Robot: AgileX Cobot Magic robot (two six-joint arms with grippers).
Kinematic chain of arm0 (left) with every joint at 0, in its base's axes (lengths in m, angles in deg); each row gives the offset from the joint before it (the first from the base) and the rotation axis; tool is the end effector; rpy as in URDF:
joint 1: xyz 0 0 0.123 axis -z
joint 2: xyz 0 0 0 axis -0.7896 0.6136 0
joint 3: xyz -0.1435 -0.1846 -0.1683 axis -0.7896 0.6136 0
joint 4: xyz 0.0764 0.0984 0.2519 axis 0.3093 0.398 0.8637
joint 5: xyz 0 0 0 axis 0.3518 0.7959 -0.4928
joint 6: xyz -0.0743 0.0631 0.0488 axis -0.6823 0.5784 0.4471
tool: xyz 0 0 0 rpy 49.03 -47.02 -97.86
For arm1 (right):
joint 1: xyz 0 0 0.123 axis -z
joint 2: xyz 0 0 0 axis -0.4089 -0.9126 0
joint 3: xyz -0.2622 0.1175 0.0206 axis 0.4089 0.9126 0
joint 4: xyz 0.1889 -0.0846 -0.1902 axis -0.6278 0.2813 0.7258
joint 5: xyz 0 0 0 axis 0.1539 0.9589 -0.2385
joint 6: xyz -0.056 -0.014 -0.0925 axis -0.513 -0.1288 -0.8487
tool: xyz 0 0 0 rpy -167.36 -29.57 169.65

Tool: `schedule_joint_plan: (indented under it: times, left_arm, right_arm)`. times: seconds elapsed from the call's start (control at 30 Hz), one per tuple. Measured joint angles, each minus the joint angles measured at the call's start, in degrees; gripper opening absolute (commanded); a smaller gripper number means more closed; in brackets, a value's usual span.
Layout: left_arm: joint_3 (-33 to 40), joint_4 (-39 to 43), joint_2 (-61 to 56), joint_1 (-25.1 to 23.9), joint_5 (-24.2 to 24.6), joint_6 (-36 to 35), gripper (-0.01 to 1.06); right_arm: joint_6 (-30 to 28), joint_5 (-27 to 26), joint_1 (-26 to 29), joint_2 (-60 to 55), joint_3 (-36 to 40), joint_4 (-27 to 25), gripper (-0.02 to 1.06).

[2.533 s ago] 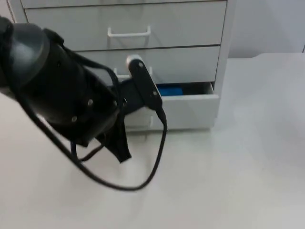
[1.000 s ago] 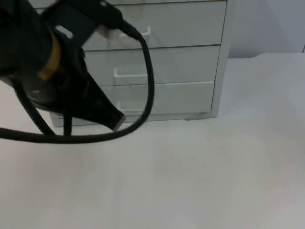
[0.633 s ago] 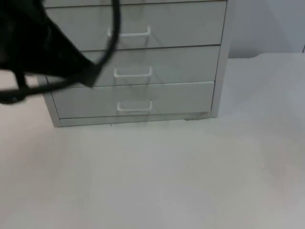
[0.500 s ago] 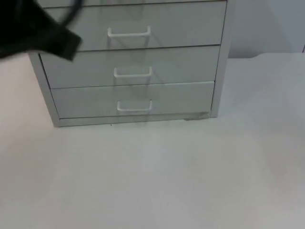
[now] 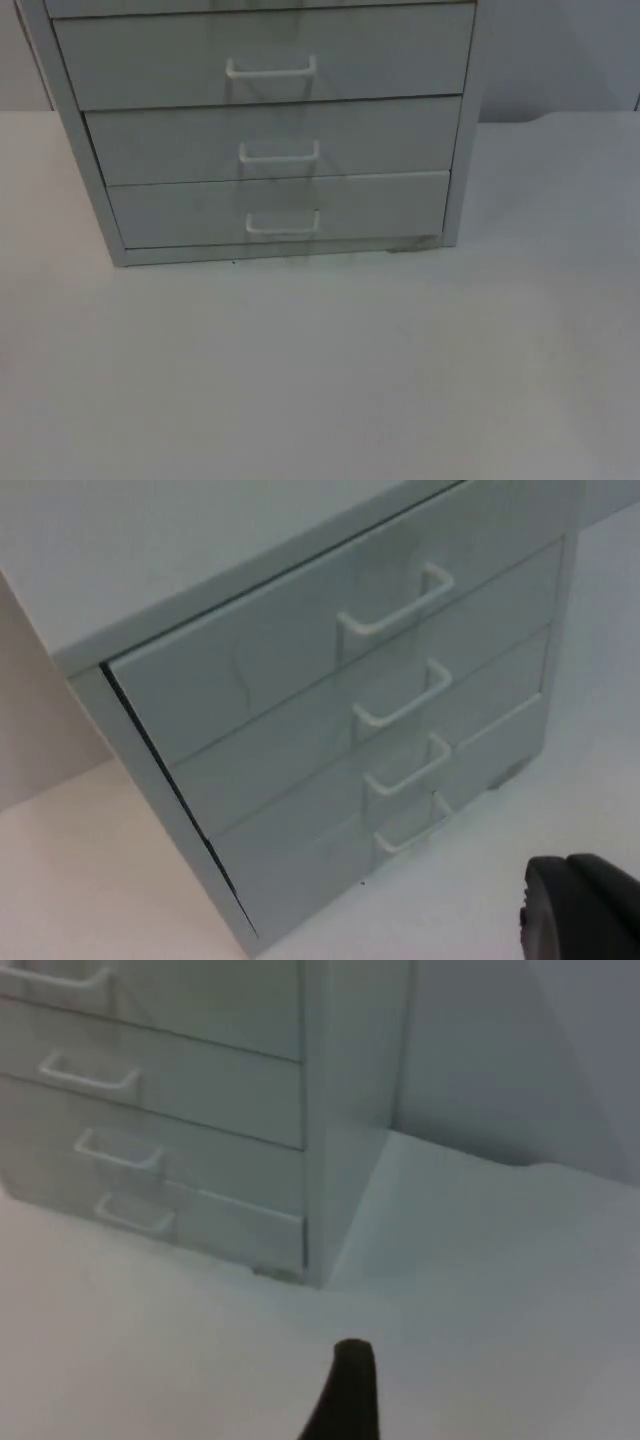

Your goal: Open the drawer with the left hand, place the block into the drawer with the right hand, then close the drawer with the left hand.

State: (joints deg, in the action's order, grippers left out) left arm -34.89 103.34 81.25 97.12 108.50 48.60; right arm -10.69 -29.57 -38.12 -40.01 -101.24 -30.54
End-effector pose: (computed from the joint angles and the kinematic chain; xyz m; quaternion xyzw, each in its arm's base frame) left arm 0.1356 -0.0905 0.3662 0.2454 0.8065 -0.0877 0.5307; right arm 0.1490 0.0504 0.3659 -0.1966 0.8240 0.0743 0.5261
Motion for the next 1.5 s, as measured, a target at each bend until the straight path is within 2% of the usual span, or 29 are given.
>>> schedule_joint_plan:
  times: [0.17,0.3,0.4,0.63,0.77,0.9,1.0,1.17,1.37,1.5]
  left_arm:
    - [1.3,-7.4,-5.8,0.0,2.9,5.4,0.0]
    - [2.8,-10.3,-11.2,0.0,5.0,7.5,0.0]
    - [3.7,-10.7,-14.9,0.0,6.1,7.9,0.0]
    - [9.8,-10.7,-27.4,0.0,8.3,8.2,0.0]
    - [12.5,-10.7,-32.8,0.0,11.2,7.8,0.0]
    - [13.7,-11.2,-37.4,0.0,16.3,7.1,0.0]
    - [13.7,-11.7,-37.5,0.0,18.4,7.1,0.0]
    - [16.3,-12.0,-37.5,0.0,20.1,7.1,0.0]
    - [16.6,-12.3,-37.5,0.0,20.2,7.1,0.0]
    - [16.6,-12.3,-37.5,0.0,20.2,7.1,0.0]
  right_arm:
    - [-5.8,0.5,0.0,5.7,4.9,-5.6,0.7]
    - [-6.4,1.2,0.0,10.4,7.6,-6.3,0.7]
    - [-5.8,2.7,0.0,13.9,8.3,-6.3,0.7]
    - [-1.3,10.3,0.0,22.9,8.7,-6.5,0.7]
    - [1.7,14.6,0.0,25.8,8.7,-4.6,0.7]
    - [9.1,19.0,0.0,29.6,8.7,3.6,0.7]
    - [11.5,19.9,0.0,31.6,8.7,6.0,0.7]
    - [12.8,20.0,0.0,35.6,11.2,6.4,0.7]
    - [13.0,20.8,0.0,36.2,16.1,6.2,0.7]
    - [13.0,21.0,0.0,36.2,16.4,6.2,0.7]
